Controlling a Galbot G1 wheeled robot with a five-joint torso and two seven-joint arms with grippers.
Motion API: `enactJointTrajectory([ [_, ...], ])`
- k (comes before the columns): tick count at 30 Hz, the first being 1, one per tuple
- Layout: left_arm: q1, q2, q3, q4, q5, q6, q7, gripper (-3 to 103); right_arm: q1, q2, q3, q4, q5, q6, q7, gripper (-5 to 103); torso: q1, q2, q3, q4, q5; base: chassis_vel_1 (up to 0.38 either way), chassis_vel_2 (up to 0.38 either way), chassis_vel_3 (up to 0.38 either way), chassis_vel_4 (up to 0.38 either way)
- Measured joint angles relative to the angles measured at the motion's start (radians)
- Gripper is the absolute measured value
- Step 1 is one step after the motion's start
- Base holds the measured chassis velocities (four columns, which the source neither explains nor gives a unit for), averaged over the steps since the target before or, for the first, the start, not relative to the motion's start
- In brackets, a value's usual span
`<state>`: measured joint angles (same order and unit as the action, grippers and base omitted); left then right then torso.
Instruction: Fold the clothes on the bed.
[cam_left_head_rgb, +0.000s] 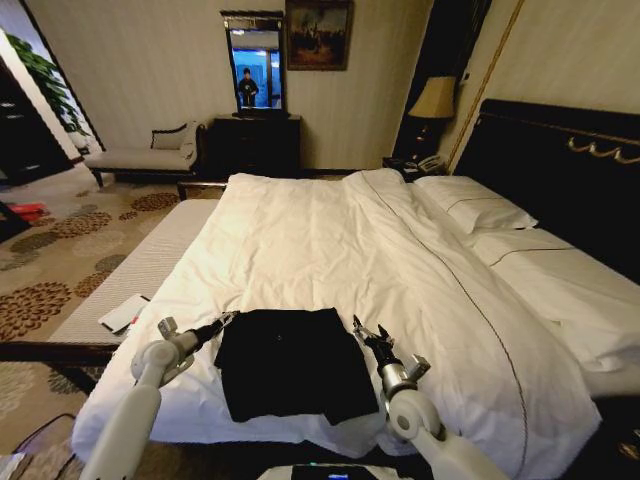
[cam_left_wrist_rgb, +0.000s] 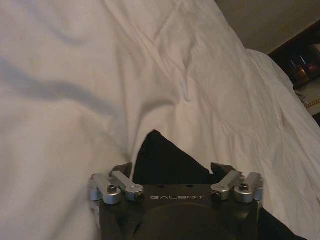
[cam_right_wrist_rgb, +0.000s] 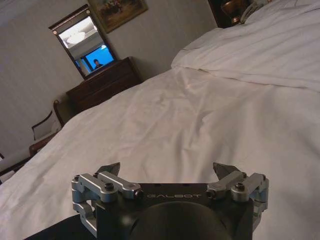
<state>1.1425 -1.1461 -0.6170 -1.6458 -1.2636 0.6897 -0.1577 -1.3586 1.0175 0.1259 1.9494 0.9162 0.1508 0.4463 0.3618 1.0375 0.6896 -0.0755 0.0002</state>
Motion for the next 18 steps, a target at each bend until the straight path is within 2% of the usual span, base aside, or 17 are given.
enactJointTrajectory([
  [1, -0.002, -0.006, 0.005, 0.003, 0.009, -0.004, 0.005, 88, 0.003, 0.001, 0.000, -0.005, 0.000, -0.001, 0.003, 100, 0.000, 0.000, 0.000, 0.0000, 0.0000, 0.000, 0.000, 0.000, 0.000],
  [4, -0.009, -0.027, 0.021, 0.010, 0.033, -0.018, 0.019, 71, 0.013, 0.002, 0.002, -0.020, 0.003, -0.004, 0.013, 100, 0.000, 0.000, 0.000, 0.0000, -0.0001, 0.000, 0.000, 0.000, 0.000],
  [7, -0.011, -0.039, 0.029, 0.012, 0.048, -0.025, 0.029, 66, 0.018, 0.002, 0.005, -0.025, 0.009, -0.008, 0.024, 100, 0.000, 0.000, 0.000, 0.0000, -0.0002, 0.000, 0.000, 0.000, 0.000],
  [10, -0.011, -0.044, 0.030, 0.012, 0.061, -0.032, 0.038, 49, 0.025, 0.003, 0.006, -0.029, 0.017, -0.014, 0.033, 100, 0.000, 0.000, 0.000, -0.0001, -0.0002, 0.000, 0.000, 0.000, 0.000],
  [11, -0.011, -0.044, 0.030, 0.012, 0.061, -0.032, 0.038, 49, 0.025, 0.003, 0.006, -0.029, 0.017, -0.014, 0.033, 100, 0.000, 0.000, 0.000, -0.0001, -0.0002, 0.000, 0.000, 0.000, 0.000],
  [13, -0.011, -0.041, 0.024, 0.012, 0.064, -0.037, 0.044, 39, 0.031, 0.005, 0.001, -0.035, 0.023, -0.016, 0.034, 100, 0.000, 0.000, 0.000, -0.0002, -0.0004, 0.000, 0.000, 0.000, 0.000],
  [14, -0.011, -0.039, 0.019, 0.013, 0.065, -0.040, 0.045, 33, 0.036, 0.006, -0.003, -0.040, 0.027, -0.016, 0.030, 100, 0.000, 0.000, 0.000, -0.0003, -0.0003, 0.000, 0.000, 0.000, 0.000],
  [16, -0.011, -0.036, 0.015, 0.014, 0.065, -0.042, 0.047, 33, 0.041, 0.007, -0.009, -0.045, 0.033, -0.016, 0.022, 100, 0.000, 0.000, 0.000, -0.0002, -0.0002, 0.000, 0.000, 0.000, 0.000],
  [18, -0.017, -0.028, 0.004, 0.018, 0.064, -0.048, 0.048, 23, 0.063, 0.011, -0.035, -0.060, 0.065, -0.016, -0.007, 100, 0.000, 0.000, 0.000, -0.0002, -0.0003, 0.000, 0.000, 0.000, 0.000],
])
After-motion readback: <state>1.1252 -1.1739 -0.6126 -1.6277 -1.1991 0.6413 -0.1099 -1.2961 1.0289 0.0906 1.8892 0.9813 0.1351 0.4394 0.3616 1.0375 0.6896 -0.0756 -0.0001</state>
